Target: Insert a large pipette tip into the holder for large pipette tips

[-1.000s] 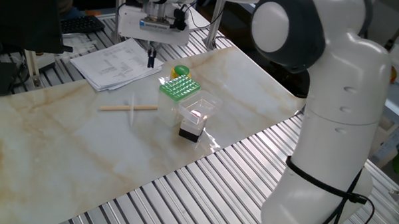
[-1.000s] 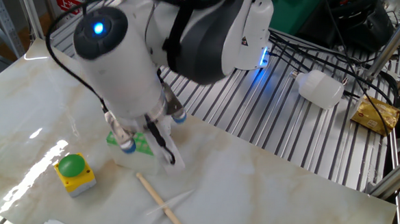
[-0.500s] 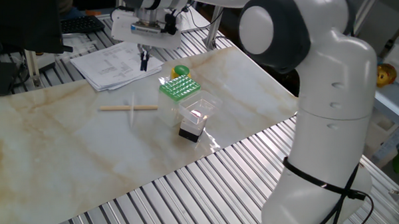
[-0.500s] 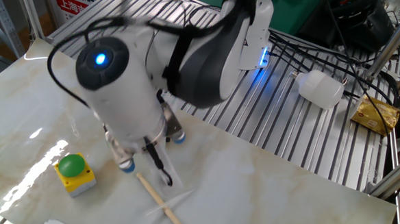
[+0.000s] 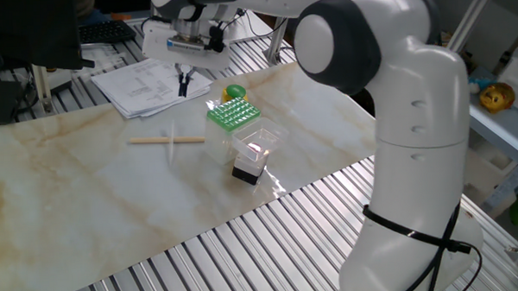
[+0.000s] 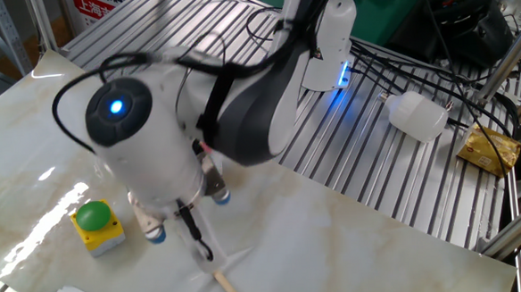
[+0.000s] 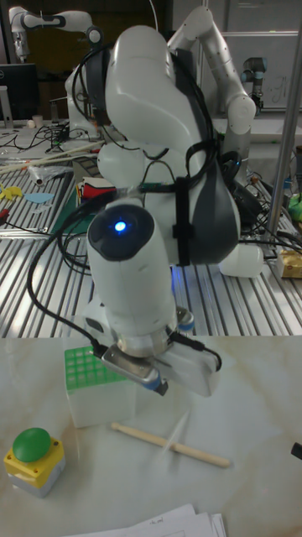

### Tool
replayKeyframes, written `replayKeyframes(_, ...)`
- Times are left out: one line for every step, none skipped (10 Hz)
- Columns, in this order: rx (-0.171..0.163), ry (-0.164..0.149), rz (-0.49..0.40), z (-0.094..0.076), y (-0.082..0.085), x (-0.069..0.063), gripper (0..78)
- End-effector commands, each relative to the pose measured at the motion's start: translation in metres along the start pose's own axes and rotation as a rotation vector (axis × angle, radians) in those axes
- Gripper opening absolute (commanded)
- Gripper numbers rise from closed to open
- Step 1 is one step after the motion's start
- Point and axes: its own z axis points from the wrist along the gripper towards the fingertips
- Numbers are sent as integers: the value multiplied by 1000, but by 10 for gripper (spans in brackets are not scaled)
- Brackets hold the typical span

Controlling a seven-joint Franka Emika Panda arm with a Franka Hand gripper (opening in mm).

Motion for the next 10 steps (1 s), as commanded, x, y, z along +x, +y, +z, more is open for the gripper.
replayKeyframes(4, 11, 0, 10, 3, -13, 0)
replayKeyframes(4, 18, -1, 15, 3, -18, 0)
replayKeyframes(1, 23, -1, 20, 4, -22, 0)
replayKeyframes(1, 29, 3, 24, 5, -25, 0)
replayKeyframes(2, 36, 10, 28, 6, -27, 0)
replayKeyframes(4, 40, 14, 32, 7, -29, 0)
replayKeyframes(4, 40, 14, 32, 7, -29, 0)
replayKeyframes(6, 40, 19, 43, 10, -33, 0)
replayKeyframes(6, 39, 16, 48, 11, -36, 0)
replayKeyframes(5, 40, 11, 53, 11, -39, 0)
